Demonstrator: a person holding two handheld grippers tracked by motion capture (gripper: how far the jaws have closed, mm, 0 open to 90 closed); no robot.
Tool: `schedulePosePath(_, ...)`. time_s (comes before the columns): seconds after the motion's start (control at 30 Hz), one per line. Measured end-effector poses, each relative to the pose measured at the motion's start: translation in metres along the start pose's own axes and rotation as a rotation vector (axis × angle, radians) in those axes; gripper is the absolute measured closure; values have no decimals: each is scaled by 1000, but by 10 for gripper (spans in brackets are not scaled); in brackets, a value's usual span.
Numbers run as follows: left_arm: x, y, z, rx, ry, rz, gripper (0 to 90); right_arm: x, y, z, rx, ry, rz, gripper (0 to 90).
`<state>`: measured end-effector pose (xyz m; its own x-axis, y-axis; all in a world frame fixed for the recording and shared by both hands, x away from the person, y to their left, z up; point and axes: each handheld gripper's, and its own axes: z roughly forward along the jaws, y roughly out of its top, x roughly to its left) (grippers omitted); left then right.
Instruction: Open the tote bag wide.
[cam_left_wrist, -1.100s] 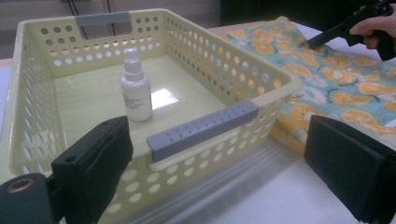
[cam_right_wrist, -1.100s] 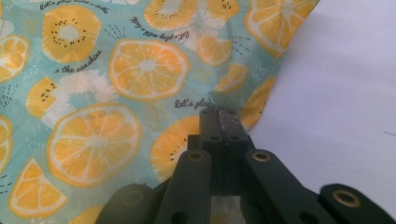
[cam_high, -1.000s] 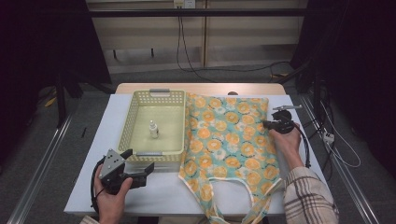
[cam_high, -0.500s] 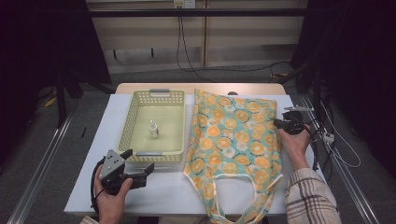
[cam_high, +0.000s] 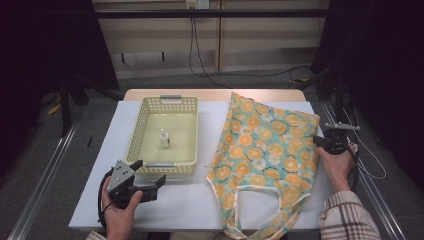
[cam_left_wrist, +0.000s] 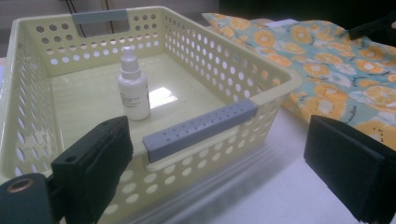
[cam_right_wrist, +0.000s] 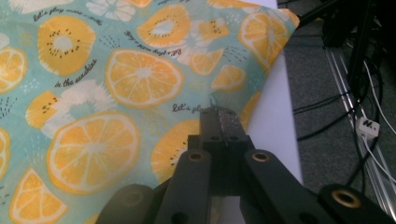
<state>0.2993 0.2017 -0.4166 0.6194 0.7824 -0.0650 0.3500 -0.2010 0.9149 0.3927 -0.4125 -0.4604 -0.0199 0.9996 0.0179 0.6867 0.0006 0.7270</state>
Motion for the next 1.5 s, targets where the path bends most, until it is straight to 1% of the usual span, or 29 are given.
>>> schedulePosePath(0.07,0,0,0,2,-1,3,73,-5,-6,-6,4,3,9,900)
schedulePosePath(0.13,0,0,0,0,-3,1,73,-6,-11,-15,4,0,7,900)
schedulePosePath(0.2,0,1,1,-1,-5,1,73,-8,-16,-22,-4,10,15,900)
schedulePosePath(0.3,-1,1,1,2,-5,9,73,-9,-23,-31,3,1,-6,900)
schedulePosePath(0.4,-1,1,2,-1,-7,7,73,-11,-27,-33,15,8,-17,900)
schedulePosePath(0.43,-1,1,2,-1,-10,7,73,-12,-27,-33,15,19,-12,870)
schedulePosePath(0.47,-1,1,2,-1,-12,8,73,-11,-27,-32,11,30,-11,813)
schedulePosePath(0.5,-1,1,2,-2,-13,7,73,-11,-27,-32,11,30,-11,813)
schedulePosePath(0.57,0,1,2,-6,-15,-1,71,-9,-25,-35,-1,30,-29,713)
schedulePosePath(0.6,0,1,2,-5,-19,-2,71,-8,-23,-36,-14,38,-32,661)
schedulePosePath(0.67,0,1,2,-6,-17,2,71,-3,-18,-42,-42,53,-42,578)
schedulePosePath(0.73,0,1,2,-6,-16,3,71,6,-12,-49,-70,77,-61,506)
schedulePosePath(0.77,0,1,2,-6,-16,3,71,13,-8,-52,-82,92,-75,464)
schedulePosePath(0.83,0,1,1,-4,-11,3,71,30,-2,-59,-114,108,-125,429)
schedulePosePath(0.9,0,1,1,-2,-9,6,71,49,3,-64,-121,148,-161,363)
schedulePosePath(0.97,0,0,1,-2,-9,0,71,69,6,-70,-124,178,-194,320)
schedulePosePath(1.03,0,0,1,-4,-9,-1,71,89,8,-74,-126,217,-223,280)
schedulePosePath(1.1,0,0,1,-5,-7,-2,71,108,11,-79,-125,247,-257,266)
schedulePosePath(1.13,0,0,1,-3,-6,0,71,117,11,-81,-123,268,-266,258)
schedulePosePath(1.17,0,0,2,-3,-7,1,71,126,13,-82,-115,291,-279,255)
schedulePosePath(1.2,0,0,2,-3,-9,4,71,136,14,-83,-107,295,-300,254)
schedulePosePath(1.23,0,0,1,-3,-9,2,71,146,15,-83,-87,300,-328,250)
schedulePosePath(1.27,0,0,1,-4,-9,3,71,156,17,-83,-71,317,-351,249)
schedulePosePath(1.33,0,0,1,-8,-6,-2,71,175,18,-83,-55,360,-380,250)
schedulePosePath(1.4,0,0,1,-8,-4,-2,72,195,18,-80,-47,401,-398,256)
schedulePosePath(1.5,0,0,1,-6,-7,0,72,226,12,-70,-20,467,-407,282)
